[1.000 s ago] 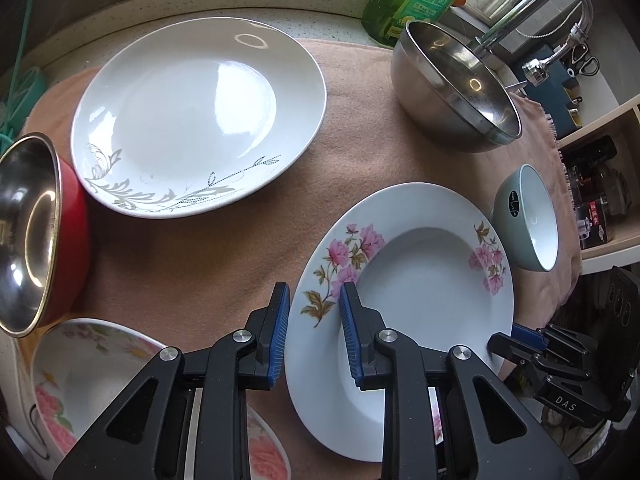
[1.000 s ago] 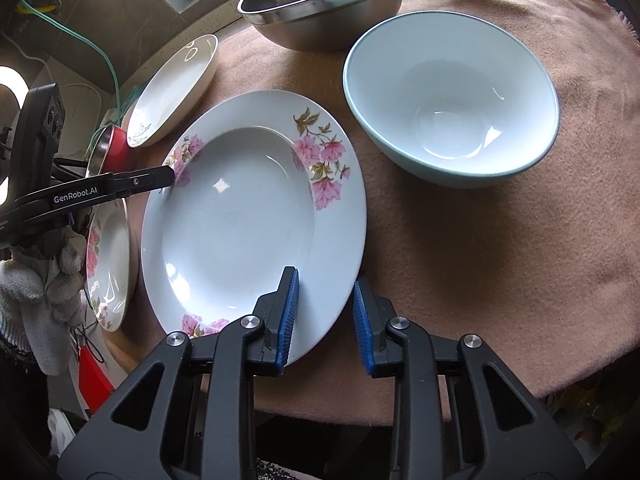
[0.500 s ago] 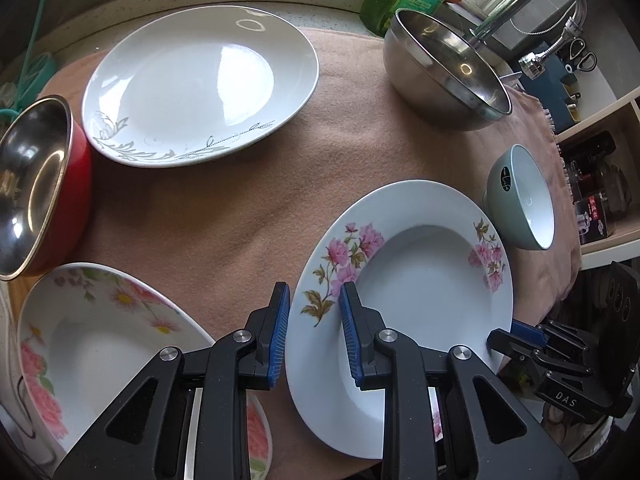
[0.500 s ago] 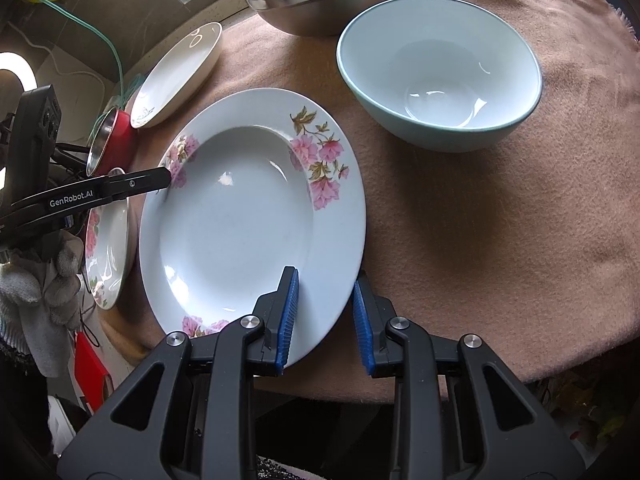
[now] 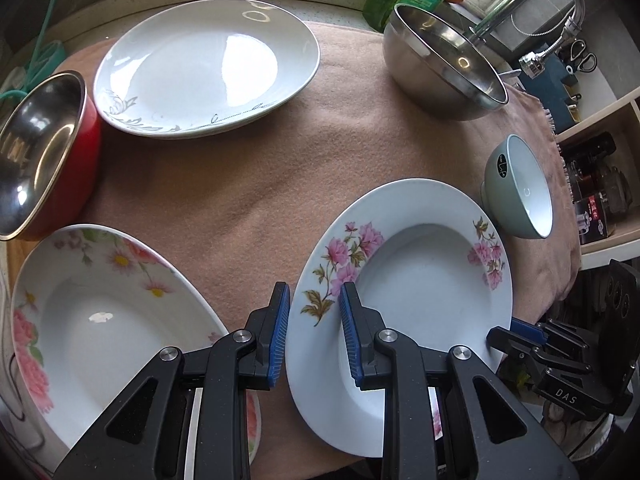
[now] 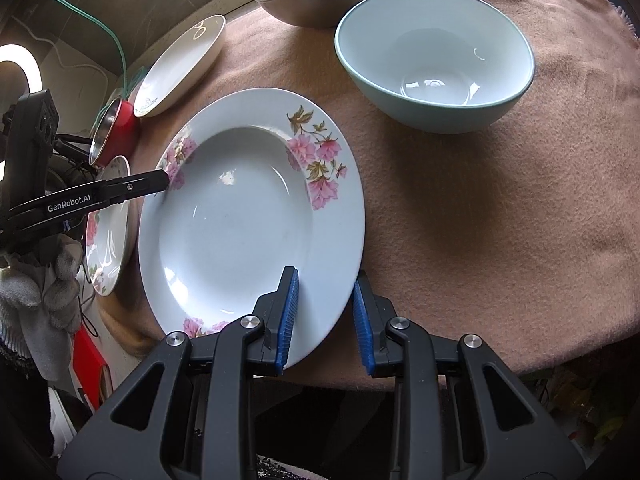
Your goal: Organize plates and bowls
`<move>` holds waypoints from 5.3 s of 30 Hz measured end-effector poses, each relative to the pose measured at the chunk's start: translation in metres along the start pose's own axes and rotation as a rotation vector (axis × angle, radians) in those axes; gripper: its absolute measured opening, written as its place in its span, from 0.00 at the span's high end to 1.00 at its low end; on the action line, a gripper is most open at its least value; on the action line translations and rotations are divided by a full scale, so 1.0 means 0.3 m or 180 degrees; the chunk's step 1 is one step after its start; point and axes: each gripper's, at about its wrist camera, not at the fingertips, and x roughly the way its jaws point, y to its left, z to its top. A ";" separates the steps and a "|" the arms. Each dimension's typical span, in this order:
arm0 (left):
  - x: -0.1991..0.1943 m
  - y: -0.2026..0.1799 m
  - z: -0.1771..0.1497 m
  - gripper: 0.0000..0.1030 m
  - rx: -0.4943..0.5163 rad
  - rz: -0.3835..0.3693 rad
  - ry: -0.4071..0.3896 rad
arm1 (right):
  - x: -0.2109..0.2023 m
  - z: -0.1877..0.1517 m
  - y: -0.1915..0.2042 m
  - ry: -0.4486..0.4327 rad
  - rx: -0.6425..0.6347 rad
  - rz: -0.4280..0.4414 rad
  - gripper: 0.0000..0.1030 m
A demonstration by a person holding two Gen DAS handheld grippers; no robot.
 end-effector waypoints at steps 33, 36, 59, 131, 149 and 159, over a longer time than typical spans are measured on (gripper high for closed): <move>-0.169 0.069 -0.017 0.34 -0.0284 -0.0080 -0.0475 | -0.192 0.017 0.050 -0.0446 -0.0285 -0.0162 0.20; -0.218 0.104 -0.044 0.28 -0.0409 -0.0025 -0.0629 | -0.205 0.036 0.083 -0.0479 -0.0377 -0.0154 0.15; -0.405 0.352 -0.315 0.27 -0.0993 0.0601 -0.1046 | -0.130 0.121 0.424 -0.0561 -0.1048 0.0192 0.10; -0.236 0.572 -0.411 0.79 -0.1753 0.0195 -0.0792 | 0.275 0.209 0.697 0.0318 -0.1495 0.0354 0.74; -0.223 0.565 -0.397 0.82 -0.1712 0.0262 -0.0750 | 0.273 0.202 0.723 0.0292 -0.1630 0.0274 0.84; -0.241 0.552 -0.392 0.82 -0.1680 0.0278 -0.0762 | 0.261 0.194 0.707 0.0317 -0.1585 0.0306 0.84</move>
